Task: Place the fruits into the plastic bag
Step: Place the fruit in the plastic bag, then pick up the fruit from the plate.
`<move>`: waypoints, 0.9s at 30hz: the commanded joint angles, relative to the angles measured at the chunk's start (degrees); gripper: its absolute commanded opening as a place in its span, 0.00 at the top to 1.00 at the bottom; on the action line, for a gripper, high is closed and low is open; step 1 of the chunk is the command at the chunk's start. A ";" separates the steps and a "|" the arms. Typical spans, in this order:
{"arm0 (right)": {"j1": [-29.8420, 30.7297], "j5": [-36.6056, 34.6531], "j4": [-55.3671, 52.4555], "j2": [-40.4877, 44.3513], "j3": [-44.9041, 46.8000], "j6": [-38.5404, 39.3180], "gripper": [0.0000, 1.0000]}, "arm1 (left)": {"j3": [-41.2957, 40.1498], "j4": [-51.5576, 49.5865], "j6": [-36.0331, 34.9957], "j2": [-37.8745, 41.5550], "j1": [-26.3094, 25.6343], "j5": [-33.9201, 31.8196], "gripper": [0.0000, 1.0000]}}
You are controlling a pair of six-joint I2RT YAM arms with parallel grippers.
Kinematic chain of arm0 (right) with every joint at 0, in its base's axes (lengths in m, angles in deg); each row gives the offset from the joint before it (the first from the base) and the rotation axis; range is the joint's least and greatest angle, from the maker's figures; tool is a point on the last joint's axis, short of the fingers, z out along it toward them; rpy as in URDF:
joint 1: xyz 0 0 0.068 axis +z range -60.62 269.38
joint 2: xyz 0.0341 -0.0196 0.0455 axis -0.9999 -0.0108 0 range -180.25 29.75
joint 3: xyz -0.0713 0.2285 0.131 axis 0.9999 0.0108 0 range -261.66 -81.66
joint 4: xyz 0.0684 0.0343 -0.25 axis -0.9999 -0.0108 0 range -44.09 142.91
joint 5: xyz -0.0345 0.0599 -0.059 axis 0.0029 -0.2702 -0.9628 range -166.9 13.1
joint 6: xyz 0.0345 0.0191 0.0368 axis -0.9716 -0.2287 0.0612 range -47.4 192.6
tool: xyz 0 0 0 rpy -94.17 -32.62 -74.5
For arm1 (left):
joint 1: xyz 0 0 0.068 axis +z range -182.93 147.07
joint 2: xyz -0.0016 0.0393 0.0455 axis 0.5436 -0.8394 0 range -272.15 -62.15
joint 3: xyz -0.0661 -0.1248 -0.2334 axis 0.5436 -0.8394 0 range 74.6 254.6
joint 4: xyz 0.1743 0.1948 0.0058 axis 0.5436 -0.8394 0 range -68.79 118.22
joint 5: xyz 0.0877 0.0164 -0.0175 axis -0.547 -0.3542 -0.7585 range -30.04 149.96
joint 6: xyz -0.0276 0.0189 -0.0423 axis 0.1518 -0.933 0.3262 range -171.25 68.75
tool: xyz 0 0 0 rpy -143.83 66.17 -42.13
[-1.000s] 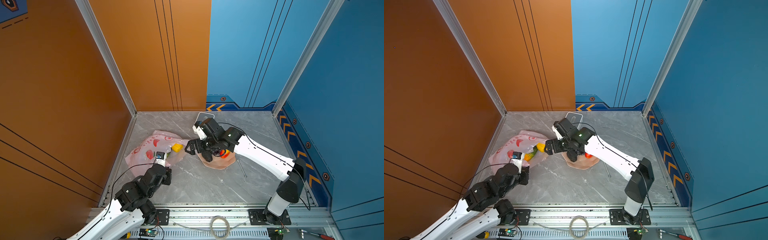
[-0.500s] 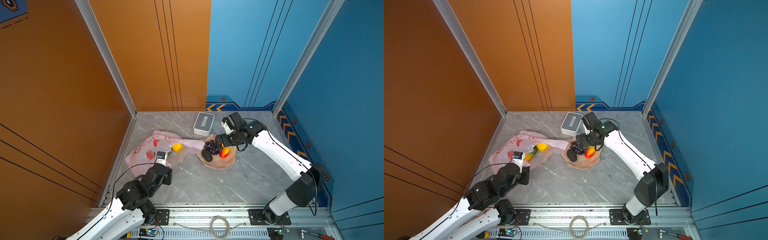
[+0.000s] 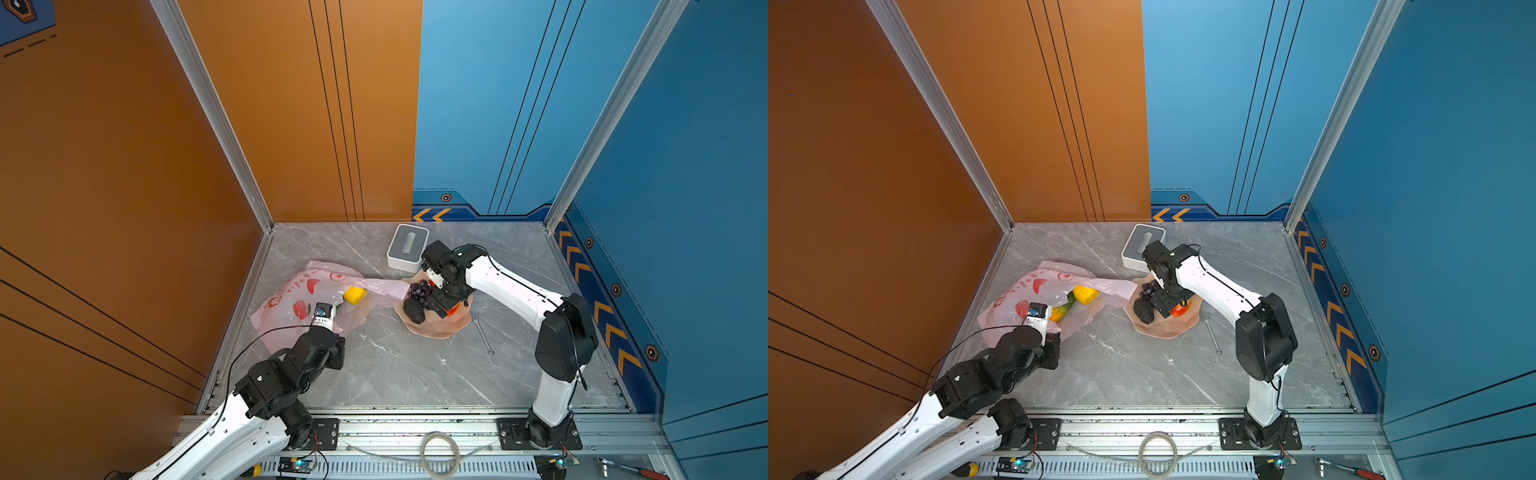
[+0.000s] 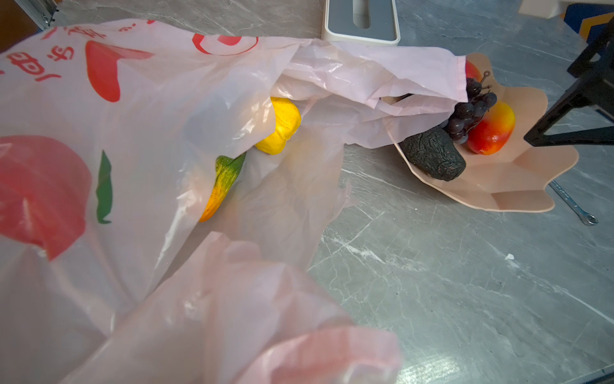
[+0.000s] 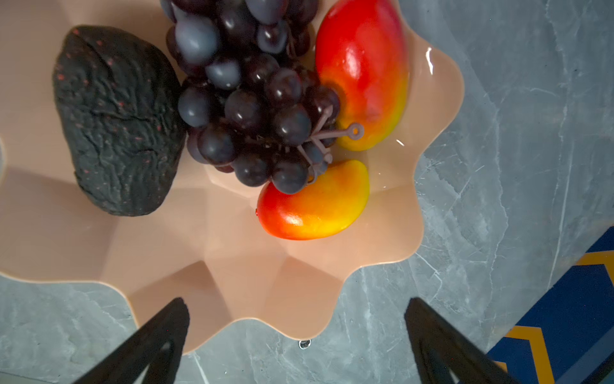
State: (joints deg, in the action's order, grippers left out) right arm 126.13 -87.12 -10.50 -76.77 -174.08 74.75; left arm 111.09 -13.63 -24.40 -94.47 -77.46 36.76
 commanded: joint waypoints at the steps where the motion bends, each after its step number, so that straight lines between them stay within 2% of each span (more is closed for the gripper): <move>1: 0.10 -3.14 2.81 -0.83 1.37 0.42 0.00 | 1.39 -0.83 0.40 -0.09 0.07 -0.87 1.00; 5: -0.17 -4.88 5.45 -1.84 2.79 -0.53 0.00 | 1.48 -0.87 0.28 -0.55 -0.03 -0.76 1.00; 17: -2.59 -0.06 8.83 -4.81 4.95 -0.90 0.01 | 1.43 -0.87 0.39 -0.97 -0.29 -0.69 1.00; 27: -2.98 0.97 10.38 -6.86 6.20 -1.61 0.04 | 1.46 -0.79 0.24 -1.70 -0.28 -0.60 1.00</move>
State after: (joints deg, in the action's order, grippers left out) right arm 123.42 -87.18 -0.97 -83.22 -168.45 74.07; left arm 111.09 -13.63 -24.40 -96.08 -77.53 36.78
